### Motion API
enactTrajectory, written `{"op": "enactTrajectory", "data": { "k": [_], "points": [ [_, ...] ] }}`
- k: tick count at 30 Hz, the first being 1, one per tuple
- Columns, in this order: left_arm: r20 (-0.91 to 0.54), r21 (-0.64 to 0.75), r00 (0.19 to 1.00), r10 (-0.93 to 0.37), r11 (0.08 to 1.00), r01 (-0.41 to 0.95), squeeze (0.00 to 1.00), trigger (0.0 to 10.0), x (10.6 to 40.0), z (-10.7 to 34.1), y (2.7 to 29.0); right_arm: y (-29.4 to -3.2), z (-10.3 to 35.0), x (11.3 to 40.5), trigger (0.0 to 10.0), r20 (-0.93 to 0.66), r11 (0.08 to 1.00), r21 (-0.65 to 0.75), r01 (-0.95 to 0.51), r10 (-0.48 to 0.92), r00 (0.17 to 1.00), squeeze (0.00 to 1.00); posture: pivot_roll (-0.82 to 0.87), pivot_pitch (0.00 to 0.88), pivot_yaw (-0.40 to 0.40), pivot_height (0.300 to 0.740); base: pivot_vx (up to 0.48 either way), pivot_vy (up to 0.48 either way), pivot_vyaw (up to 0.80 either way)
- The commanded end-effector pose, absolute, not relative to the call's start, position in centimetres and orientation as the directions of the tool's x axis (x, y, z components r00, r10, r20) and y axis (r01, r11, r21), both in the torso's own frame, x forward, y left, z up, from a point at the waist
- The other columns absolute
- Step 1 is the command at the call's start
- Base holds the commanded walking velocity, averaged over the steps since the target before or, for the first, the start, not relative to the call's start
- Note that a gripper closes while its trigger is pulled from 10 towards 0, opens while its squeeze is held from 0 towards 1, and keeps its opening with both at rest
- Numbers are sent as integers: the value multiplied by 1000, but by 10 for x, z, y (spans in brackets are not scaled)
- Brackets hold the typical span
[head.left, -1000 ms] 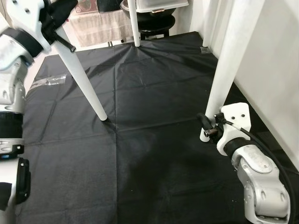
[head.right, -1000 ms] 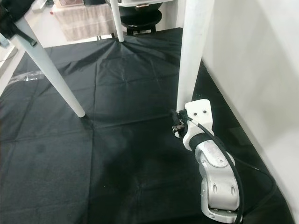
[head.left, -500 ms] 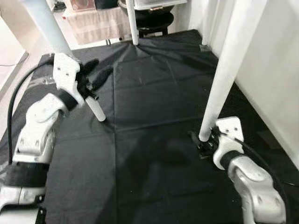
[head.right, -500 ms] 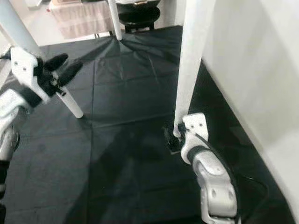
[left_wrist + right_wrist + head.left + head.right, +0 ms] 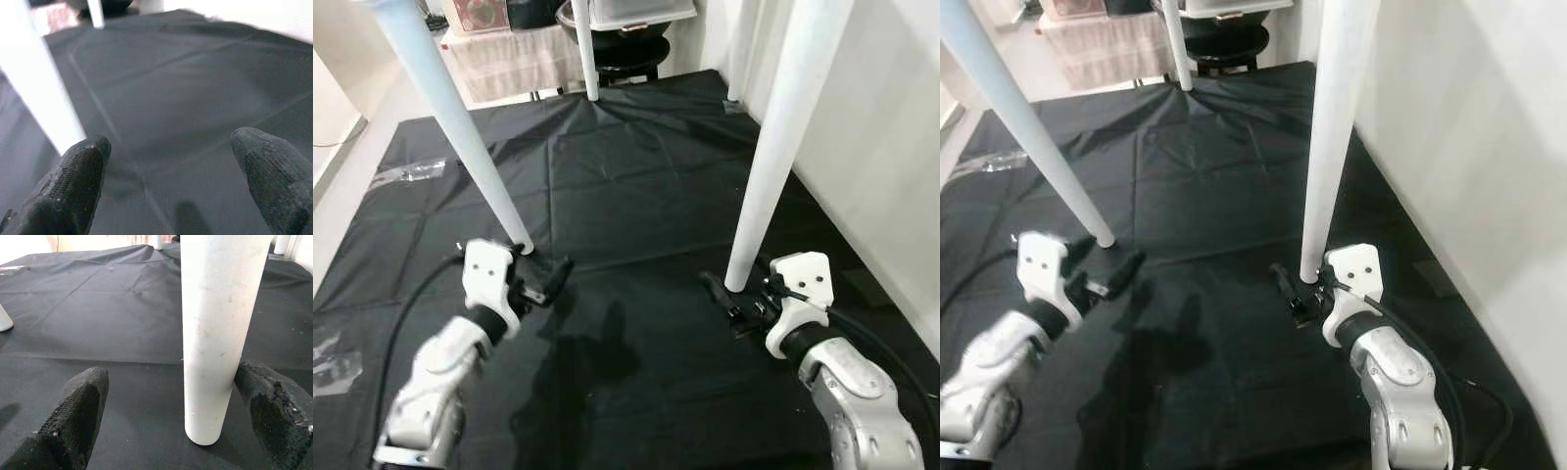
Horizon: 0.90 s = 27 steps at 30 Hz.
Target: Building children table
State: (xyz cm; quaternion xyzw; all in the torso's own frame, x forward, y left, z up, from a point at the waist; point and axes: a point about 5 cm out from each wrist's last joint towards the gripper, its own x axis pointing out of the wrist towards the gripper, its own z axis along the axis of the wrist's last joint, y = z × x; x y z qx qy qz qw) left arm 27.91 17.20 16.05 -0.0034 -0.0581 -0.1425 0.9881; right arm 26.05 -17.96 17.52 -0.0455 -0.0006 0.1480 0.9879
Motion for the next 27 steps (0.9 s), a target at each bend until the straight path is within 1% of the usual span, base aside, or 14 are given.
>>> {"op": "enactTrajectory", "data": {
  "k": [1,6,8,9,11,12,15,17,19,21,27],
  "points": [
    [77,6,962,-263,965,263,0,10000,277,151,173,-173,175,261,10000,9,945,-71,-320,322,947,0,-75,144,58,740,0,0,0],
    [29,11,976,-215,977,215,0,10000,271,137,175,-162,172,265,10000,37,934,-56,-354,356,934,0,-73,135,61,740,0,0,0],
    [1,14,983,-184,983,184,0,10000,266,127,175,-152,170,269,10000,77,923,-23,-384,385,920,0,-65,132,61,740,0,0,0],
    [1,14,983,-184,983,184,0,10000,266,127,175,-152,170,269,10000,77,923,-23,-384,385,920,0,-65,132,61,740,0,0,0],
    [-15,8,988,-155,988,155,0,10000,259,120,173,-138,168,272,10000,115,906,16,-424,420,900,0,-60,135,58,740,0,0,0],
    [-18,-1,990,-142,990,142,0,10000,256,119,172,-131,166,273,10000,119,896,24,-443,438,891,0,-56,136,57,740,0,0,0],
    [-19,-9,991,-135,991,135,0,10000,254,118,171,-127,164,272,10000,119,890,27,-455,449,886,0,-56,136,57,740,0,0,0],
    [-24,-1,993,-115,993,115,0,10000,248,116,170,-118,152,270,10000,77,878,0,-478,477,876,0,-46,139,46,740,0,0,0],
    [-24,-1,993,-115,993,115,0,10000,248,116,170,-118,152,270,10000,77,878,0,-478,477,876,0,-46,139,46,740,0,0,0],
    [-30,6,995,-99,995,99,0,10000,242,115,171,-113,145,267,10000,54,868,-19,-496,496,866,0,-48,144,43,740,0,0,0],
    [-35,10,995,-98,995,99,0,10000,242,114,169,-115,143,271,10000,57,868,-6,-497,497,866,0,-52,145,41,740,0,0,0]
  ]
}}
